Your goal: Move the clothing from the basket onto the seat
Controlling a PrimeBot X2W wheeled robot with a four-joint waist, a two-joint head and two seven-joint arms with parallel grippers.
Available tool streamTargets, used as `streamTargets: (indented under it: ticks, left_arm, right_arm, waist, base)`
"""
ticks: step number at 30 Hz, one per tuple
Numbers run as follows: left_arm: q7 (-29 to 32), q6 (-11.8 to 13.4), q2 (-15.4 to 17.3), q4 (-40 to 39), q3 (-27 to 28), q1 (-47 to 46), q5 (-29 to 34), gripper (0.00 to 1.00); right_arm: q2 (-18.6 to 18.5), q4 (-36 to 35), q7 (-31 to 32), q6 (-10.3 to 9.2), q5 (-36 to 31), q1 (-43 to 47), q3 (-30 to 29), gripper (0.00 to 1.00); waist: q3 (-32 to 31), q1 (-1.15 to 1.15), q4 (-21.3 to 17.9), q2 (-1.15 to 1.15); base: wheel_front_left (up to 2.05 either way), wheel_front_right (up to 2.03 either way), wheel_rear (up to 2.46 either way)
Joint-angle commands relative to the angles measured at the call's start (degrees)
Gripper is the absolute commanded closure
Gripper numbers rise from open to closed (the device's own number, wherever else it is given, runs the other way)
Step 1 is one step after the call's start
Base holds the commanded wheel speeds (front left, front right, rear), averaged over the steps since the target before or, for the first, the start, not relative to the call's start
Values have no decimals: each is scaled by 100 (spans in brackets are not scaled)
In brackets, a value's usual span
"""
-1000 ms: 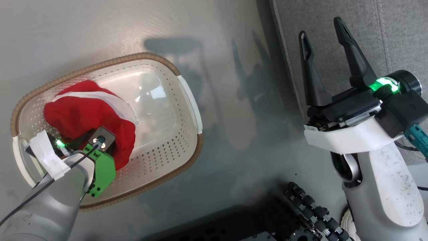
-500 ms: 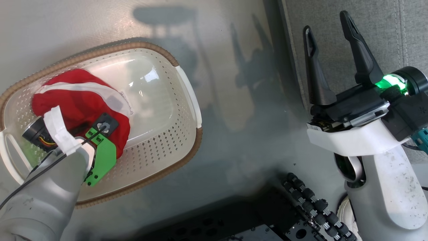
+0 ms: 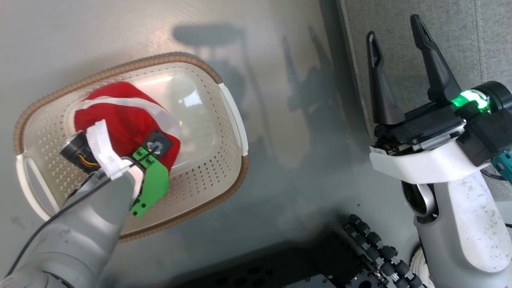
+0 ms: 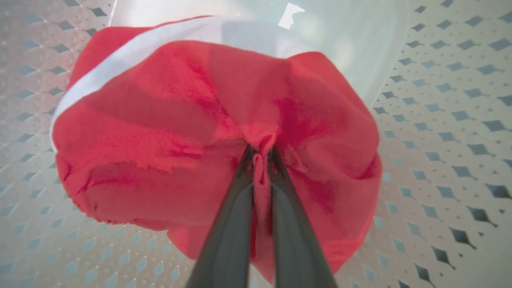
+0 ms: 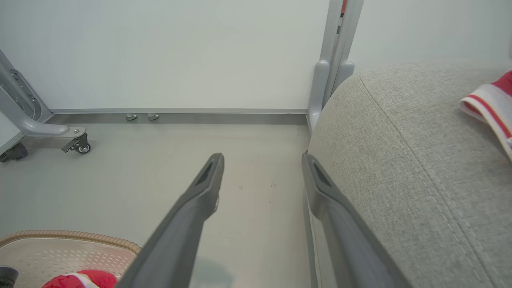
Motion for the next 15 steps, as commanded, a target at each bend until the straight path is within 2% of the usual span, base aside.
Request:
streamTargets:
  ticks: [1, 15]
  left_arm:
    - [-39, 16, -42, 1, -22, 82, -41, 100]
    - [-817, 55, -572, -1, -3, 388, -277, 100]
  right_arm:
    - [-14, 37, -11, -6, -25, 45, 3, 0]
    - [-15, 391, -11, -6, -115, 177, 48, 0]
  waist:
    - [-171, 0, 78, 49]
    - [-1250, 0, 407, 49]
  base:
    - [0, 0, 0]
    - [0, 0, 0]
